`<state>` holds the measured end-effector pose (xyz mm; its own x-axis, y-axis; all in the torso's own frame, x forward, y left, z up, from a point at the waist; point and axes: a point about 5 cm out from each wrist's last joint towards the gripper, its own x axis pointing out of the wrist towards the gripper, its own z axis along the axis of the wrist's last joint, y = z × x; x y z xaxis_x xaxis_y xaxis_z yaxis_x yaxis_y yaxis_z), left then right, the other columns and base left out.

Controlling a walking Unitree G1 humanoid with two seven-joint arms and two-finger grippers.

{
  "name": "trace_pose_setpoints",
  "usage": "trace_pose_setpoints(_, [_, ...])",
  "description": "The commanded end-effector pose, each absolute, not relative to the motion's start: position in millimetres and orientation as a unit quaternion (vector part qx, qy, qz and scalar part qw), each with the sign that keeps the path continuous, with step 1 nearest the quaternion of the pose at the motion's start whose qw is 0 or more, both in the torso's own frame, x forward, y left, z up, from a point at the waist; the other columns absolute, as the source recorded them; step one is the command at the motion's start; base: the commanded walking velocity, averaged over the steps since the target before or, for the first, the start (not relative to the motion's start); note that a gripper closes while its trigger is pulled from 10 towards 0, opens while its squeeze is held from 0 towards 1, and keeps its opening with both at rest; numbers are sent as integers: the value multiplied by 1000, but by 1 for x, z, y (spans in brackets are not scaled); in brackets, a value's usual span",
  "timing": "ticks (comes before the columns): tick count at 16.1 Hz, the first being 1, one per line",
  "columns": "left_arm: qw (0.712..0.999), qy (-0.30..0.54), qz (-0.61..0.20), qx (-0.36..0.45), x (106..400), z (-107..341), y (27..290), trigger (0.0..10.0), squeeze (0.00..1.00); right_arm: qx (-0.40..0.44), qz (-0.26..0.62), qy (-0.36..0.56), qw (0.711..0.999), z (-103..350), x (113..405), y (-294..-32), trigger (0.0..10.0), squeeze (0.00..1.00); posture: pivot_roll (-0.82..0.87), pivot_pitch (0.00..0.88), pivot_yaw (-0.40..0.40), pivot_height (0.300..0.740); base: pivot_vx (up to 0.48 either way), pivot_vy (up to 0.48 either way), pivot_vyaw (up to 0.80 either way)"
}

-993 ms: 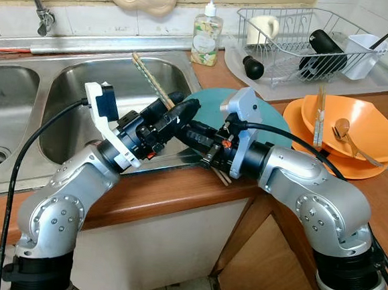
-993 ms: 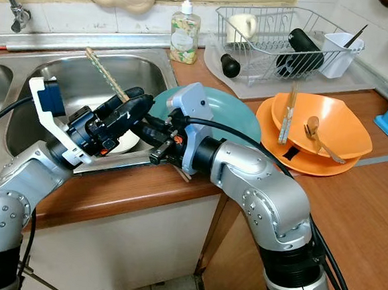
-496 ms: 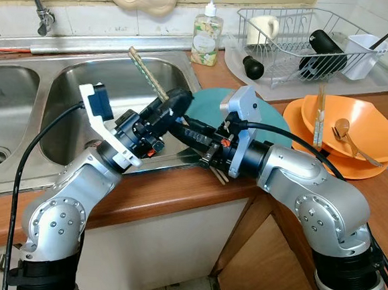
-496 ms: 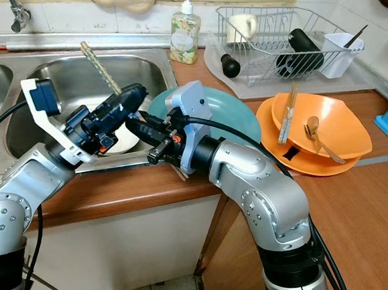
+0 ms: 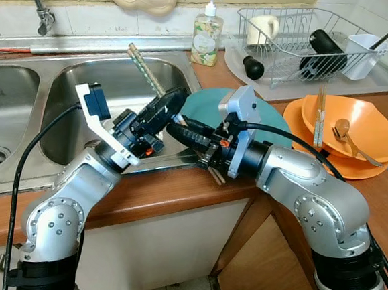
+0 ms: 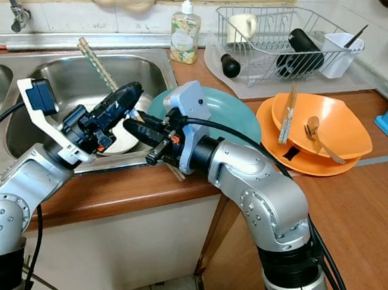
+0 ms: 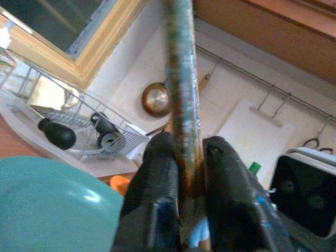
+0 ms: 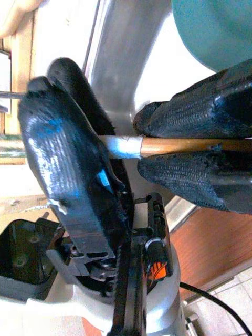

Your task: Kitchen organization

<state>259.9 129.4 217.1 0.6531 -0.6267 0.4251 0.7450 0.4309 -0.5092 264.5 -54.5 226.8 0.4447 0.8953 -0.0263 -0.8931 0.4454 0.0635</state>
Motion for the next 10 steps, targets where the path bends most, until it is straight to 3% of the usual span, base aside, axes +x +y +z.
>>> trace_pose_setpoints(1, [842, -93, -411, -336, 260, 222, 128, 0, 0, 7, 524, 26, 852, 229, 265, -54, 4941, 0, -96, 0, 8, 740, 0, 0, 0])
trace_pose_setpoints(2, [843, -93, -410, -336, 260, 222, 128, 0, 0, 5, 524, 26, 851, 229, 264, -54, 10000, 0, -96, 0, 8, 740, 0, 0, 0])
trace_pose_setpoints(6, [845, -104, -398, -342, 264, 226, 132, 0, 0, 8, 525, 29, 850, 229, 264, -54, 10000, 0, -93, 0, 11, 740, 0, 0, 0])
trace_pose_setpoints(7, [847, -107, -393, -342, 265, 228, 133, 0, 0, 20, 528, 30, 848, 231, 264, -54, 10000, 1000, -92, 0, 12, 740, 0, 0, 0])
trace_pose_setpoints(8, [852, -110, -384, -337, 268, 230, 135, 0, 0, 6, 521, 21, 853, 233, 266, -55, 10000, 1000, -93, 0, 14, 740, 0, 0, 0])
trace_pose_setpoints(9, [857, -114, -377, -334, 270, 232, 136, 0, 0, -2, 514, 17, 858, 234, 267, -56, 10000, 894, -93, 0, 15, 740, 0, 0, 0])
trace_pose_setpoints(10, [863, -121, -365, -329, 274, 236, 139, 0, 0, -3, 510, 15, 860, 235, 267, -58, 10000, 0, -93, 0, 15, 740, 0, 0, 0])
